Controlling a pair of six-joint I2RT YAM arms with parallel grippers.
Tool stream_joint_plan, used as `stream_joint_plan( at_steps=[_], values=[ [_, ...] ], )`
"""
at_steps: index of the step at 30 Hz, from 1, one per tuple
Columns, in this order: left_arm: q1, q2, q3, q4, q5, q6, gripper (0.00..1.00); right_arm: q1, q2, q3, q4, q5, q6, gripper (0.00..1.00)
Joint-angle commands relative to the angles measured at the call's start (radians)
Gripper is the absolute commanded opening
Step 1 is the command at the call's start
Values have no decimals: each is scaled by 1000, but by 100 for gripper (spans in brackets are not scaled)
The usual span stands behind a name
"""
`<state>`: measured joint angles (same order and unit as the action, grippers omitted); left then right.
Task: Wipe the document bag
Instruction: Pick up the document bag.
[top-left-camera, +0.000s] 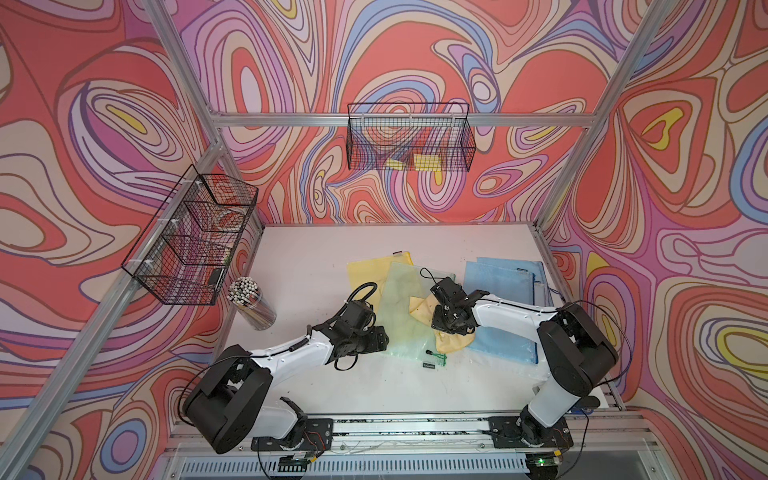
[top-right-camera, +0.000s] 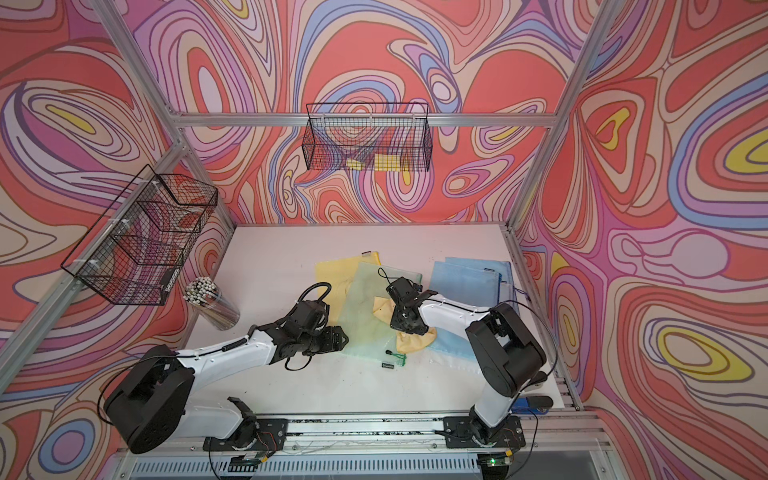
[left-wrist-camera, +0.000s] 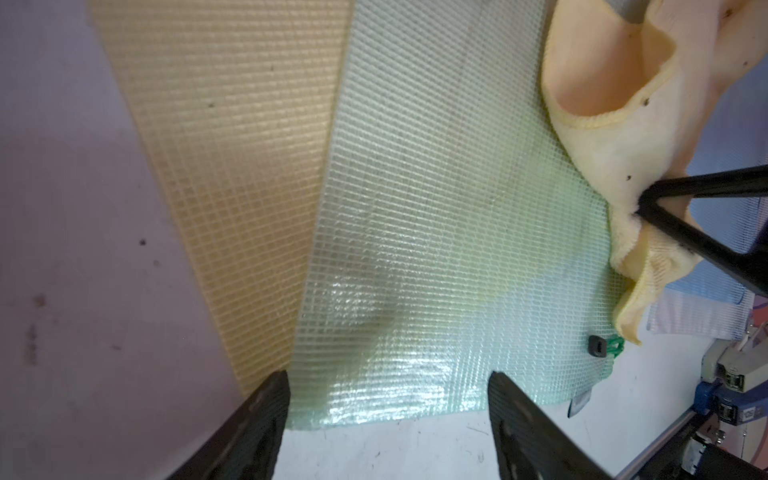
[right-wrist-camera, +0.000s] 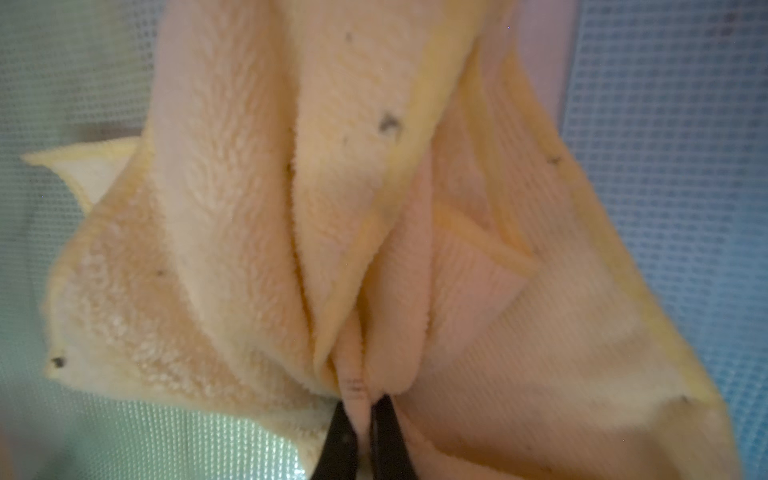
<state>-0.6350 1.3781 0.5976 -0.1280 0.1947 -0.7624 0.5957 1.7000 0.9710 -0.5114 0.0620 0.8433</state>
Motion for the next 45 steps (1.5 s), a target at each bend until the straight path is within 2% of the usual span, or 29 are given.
stream_joint_plan(
  at_steps=[1,8,13,18,22,29,45],
  values=[
    [6,23,-7,26,14,-2,76,-2,45,-35,13,-30,11,0],
    [6,55,3,14,20,-3,72,-3,50,-38,13,-31,11,0],
    [7,5,27,-127,-85,42,85,-4,62,-44,27,-47,13,0],
    [6,-8,19,-174,-94,51,88,-3,66,-39,37,-62,12,0],
    [6,41,12,-104,-45,38,83,-3,94,-36,38,-66,11,0],
    [6,61,7,-24,32,23,68,-3,88,-41,27,-57,8,0],
    [6,-78,46,-167,1,47,49,-4,122,-41,53,-87,8,0]
  ],
)
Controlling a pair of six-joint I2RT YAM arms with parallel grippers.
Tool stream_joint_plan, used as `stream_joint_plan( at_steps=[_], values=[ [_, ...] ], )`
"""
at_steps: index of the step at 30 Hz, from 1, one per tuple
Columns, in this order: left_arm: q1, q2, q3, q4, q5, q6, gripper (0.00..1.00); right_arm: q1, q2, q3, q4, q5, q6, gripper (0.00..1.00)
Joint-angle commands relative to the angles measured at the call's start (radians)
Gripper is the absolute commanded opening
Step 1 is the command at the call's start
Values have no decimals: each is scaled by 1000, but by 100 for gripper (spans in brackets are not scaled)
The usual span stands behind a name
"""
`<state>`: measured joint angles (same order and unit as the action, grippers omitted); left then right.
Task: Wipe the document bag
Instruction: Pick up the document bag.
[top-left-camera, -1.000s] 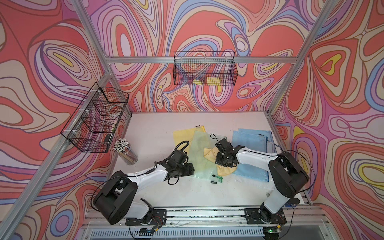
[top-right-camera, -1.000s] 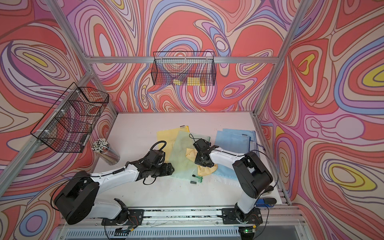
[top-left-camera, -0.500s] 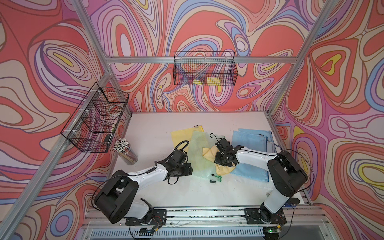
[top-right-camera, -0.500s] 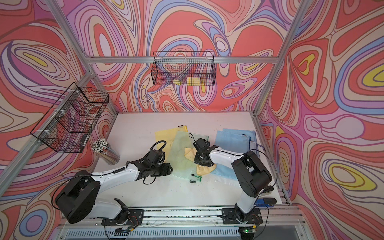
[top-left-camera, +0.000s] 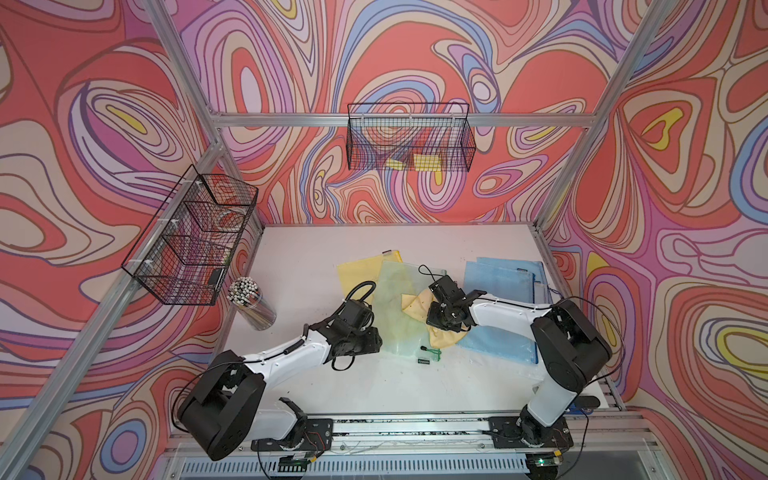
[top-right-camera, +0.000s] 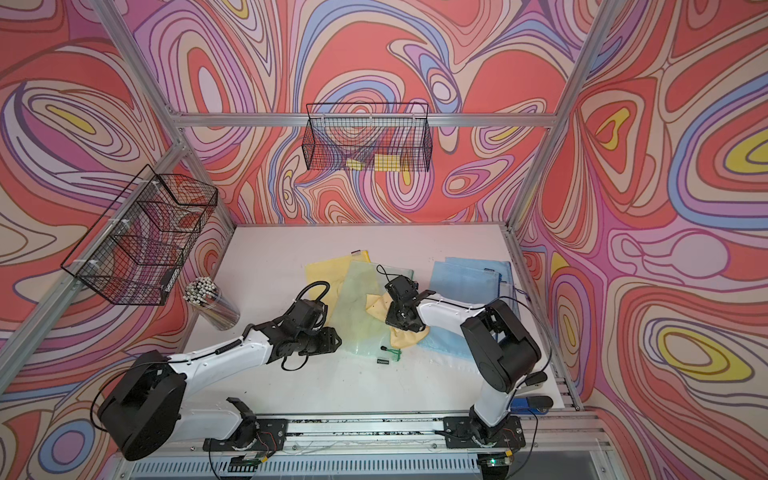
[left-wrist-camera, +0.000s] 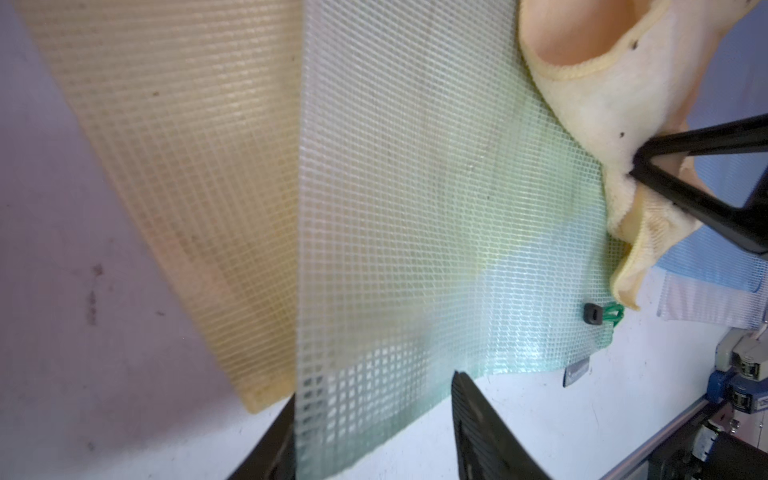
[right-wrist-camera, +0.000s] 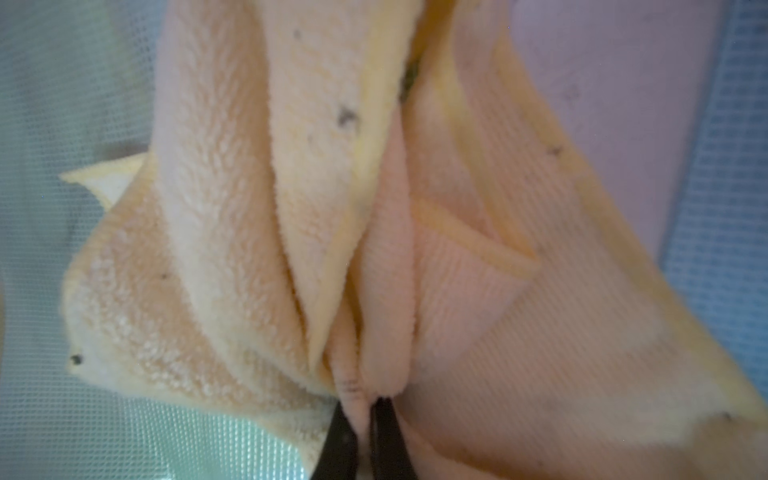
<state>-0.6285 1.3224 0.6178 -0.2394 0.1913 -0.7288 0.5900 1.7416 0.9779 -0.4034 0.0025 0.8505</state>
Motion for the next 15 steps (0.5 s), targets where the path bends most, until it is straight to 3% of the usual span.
stream_joint_plan(
  at_steps=[1,9,12,15],
  values=[
    [-1,-20,30,-55,7,14,47,3,81,-48,-56,-27,1,0],
    [0,6,46,-57,1,6,12,2,83,-56,-52,-28,-1,0],
    [0,3,46,-64,-11,5,8,4,85,-59,-52,-29,-3,0],
    [0,0,45,-75,-30,6,12,3,81,-63,-52,-29,-5,0]
  ],
)
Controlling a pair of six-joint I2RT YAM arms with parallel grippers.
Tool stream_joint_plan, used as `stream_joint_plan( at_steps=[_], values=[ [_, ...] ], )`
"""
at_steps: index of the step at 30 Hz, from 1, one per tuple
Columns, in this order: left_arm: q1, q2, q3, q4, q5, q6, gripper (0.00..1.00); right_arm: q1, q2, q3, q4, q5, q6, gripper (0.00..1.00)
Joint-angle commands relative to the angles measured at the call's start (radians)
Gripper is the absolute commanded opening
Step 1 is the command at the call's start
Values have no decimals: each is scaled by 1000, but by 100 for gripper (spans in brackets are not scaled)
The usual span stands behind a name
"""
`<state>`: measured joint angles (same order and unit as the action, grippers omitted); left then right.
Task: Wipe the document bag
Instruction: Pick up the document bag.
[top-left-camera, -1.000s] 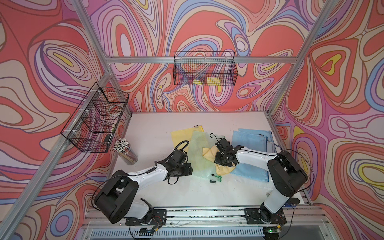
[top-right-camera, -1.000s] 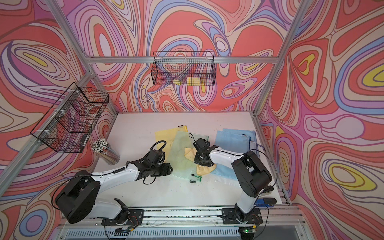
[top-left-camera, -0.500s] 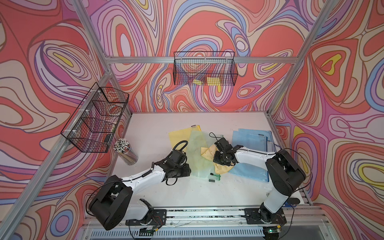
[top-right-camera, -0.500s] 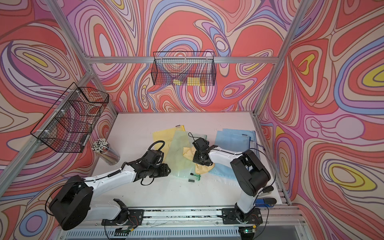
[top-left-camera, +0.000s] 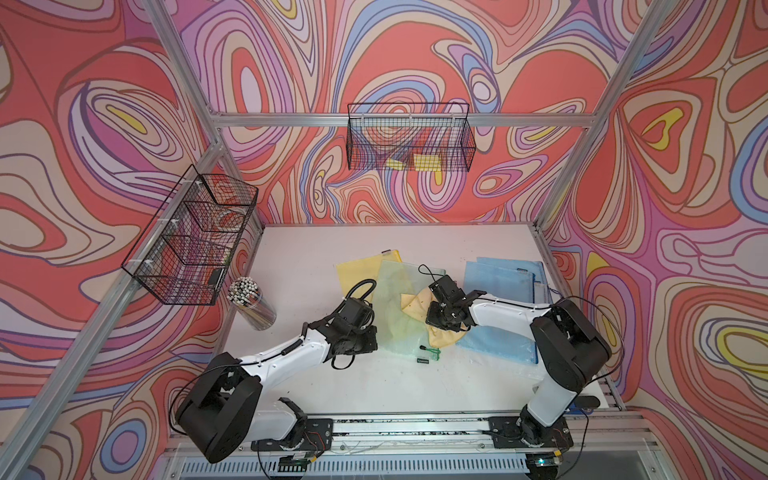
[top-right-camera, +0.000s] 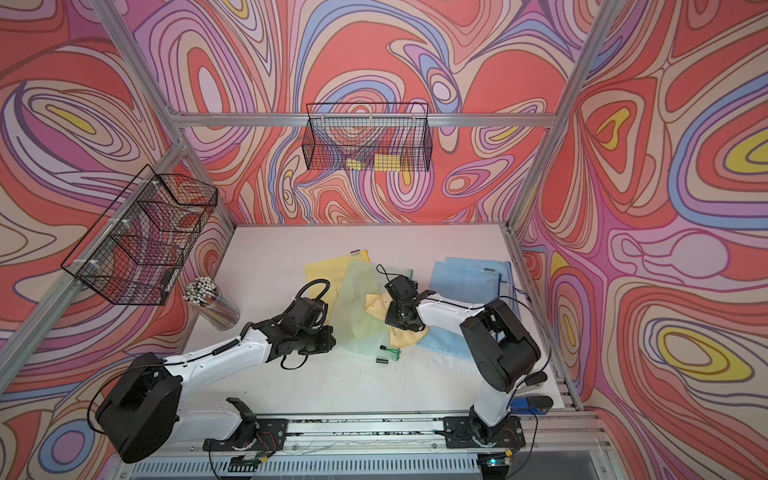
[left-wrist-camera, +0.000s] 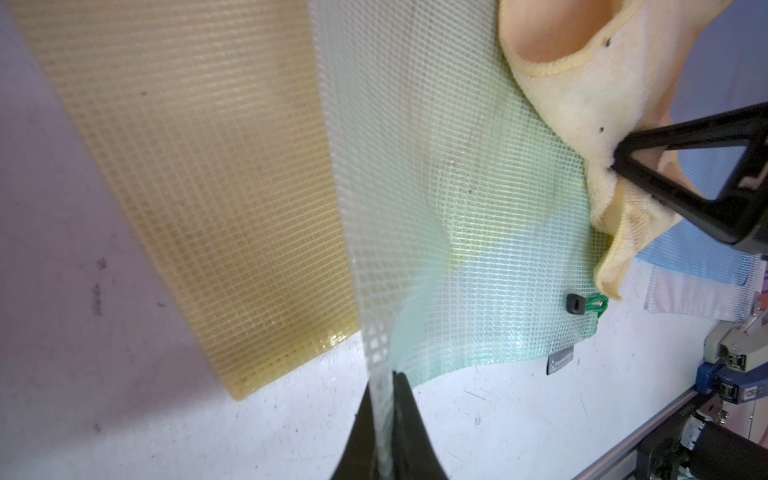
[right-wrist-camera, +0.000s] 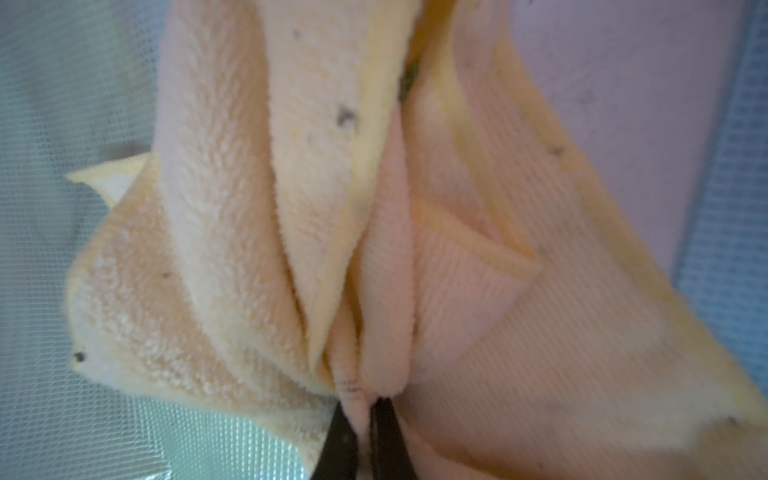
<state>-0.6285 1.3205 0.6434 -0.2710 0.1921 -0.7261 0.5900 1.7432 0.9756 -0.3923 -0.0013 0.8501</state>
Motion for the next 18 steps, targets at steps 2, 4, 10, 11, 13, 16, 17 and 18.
stream_joint_plan(
  at_steps=[2,4,10,11,13,16,17,18],
  values=[
    [0,3,17,-43,-43,4,15,2,79,-62,-64,-26,-5,0],
    [0,10,15,-39,-54,5,16,3,79,-64,-61,-26,-6,0],
    [0,25,16,-27,-65,-4,19,3,78,-64,-62,-31,-7,0],
    [0,22,17,-27,-71,-6,20,2,77,-64,-62,-30,-8,0],
    [0,13,18,-30,-82,-9,20,3,76,-64,-62,-31,-9,0],
    [-1,-6,15,-29,-91,-9,22,2,79,-64,-57,-36,-9,0],
    [-1,-14,16,-30,-97,-10,25,2,82,-63,-57,-37,-8,0],
    [0,-22,15,-31,-101,-10,26,4,83,-63,-57,-39,-9,0]
  ],
)
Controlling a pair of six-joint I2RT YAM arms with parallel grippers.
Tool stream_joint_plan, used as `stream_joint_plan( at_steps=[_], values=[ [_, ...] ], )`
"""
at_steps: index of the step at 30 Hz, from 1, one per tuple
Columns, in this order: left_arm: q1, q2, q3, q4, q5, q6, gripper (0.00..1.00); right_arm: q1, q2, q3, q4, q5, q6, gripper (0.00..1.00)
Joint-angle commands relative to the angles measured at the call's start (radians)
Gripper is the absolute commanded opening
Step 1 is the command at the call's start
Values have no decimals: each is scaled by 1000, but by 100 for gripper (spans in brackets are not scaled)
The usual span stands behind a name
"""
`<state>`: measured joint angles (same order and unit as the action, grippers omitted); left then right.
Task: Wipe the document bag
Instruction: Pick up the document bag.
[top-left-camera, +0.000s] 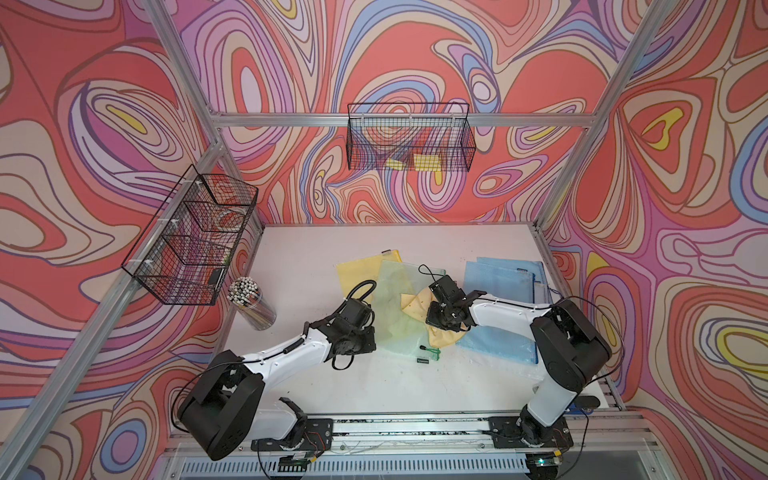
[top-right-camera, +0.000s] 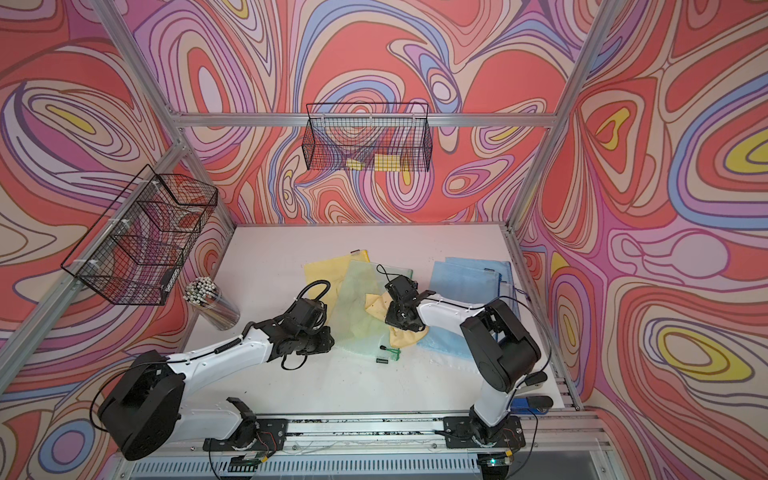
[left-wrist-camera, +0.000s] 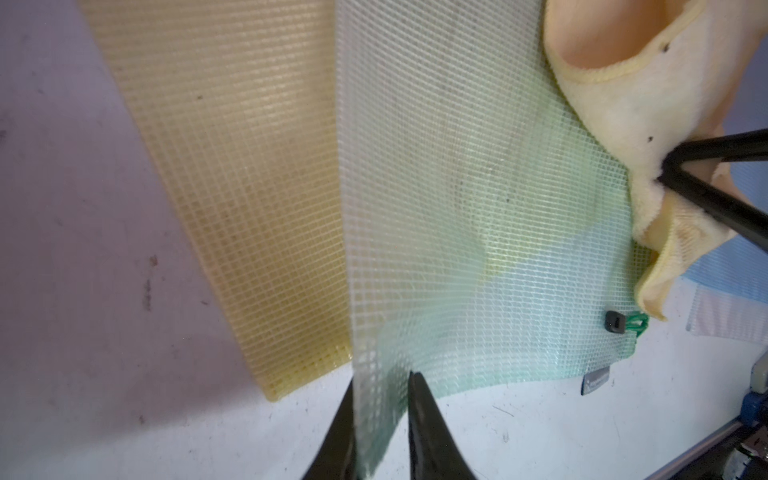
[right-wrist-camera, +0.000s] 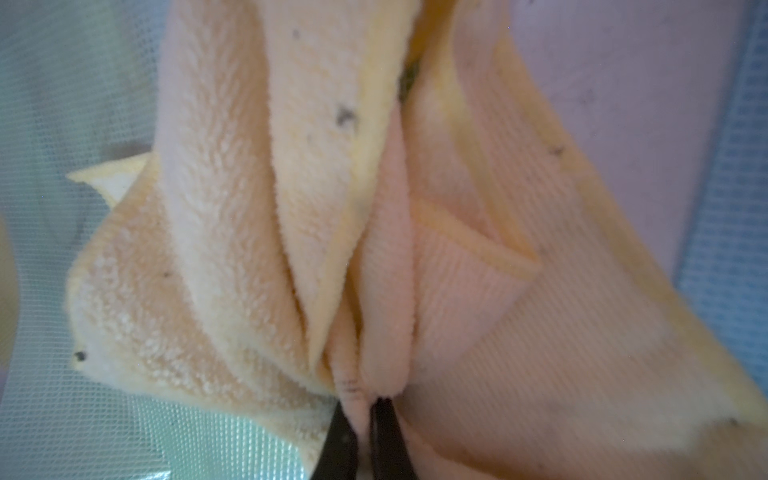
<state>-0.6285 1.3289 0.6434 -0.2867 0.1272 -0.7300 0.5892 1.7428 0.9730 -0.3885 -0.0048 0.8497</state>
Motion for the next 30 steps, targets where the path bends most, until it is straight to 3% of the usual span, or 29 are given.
stream_joint_plan(
  at_steps=[1,10,20,26,30],
  values=[
    [0,-39,10,-9,-39,-6,26,3,85,-60,-58,-38,-8,0],
    [0,-55,-41,104,-63,-17,28,3,91,-50,-61,-47,-15,0],
    [0,-35,-33,92,-68,-25,0,4,74,-48,-64,-61,-19,0],
    [0,-55,-62,63,-77,-25,0,29,-41,40,-124,-39,-75,0],
    [0,-36,-91,85,-64,-47,0,99,-67,160,-142,-62,-87,0]
  ],
)
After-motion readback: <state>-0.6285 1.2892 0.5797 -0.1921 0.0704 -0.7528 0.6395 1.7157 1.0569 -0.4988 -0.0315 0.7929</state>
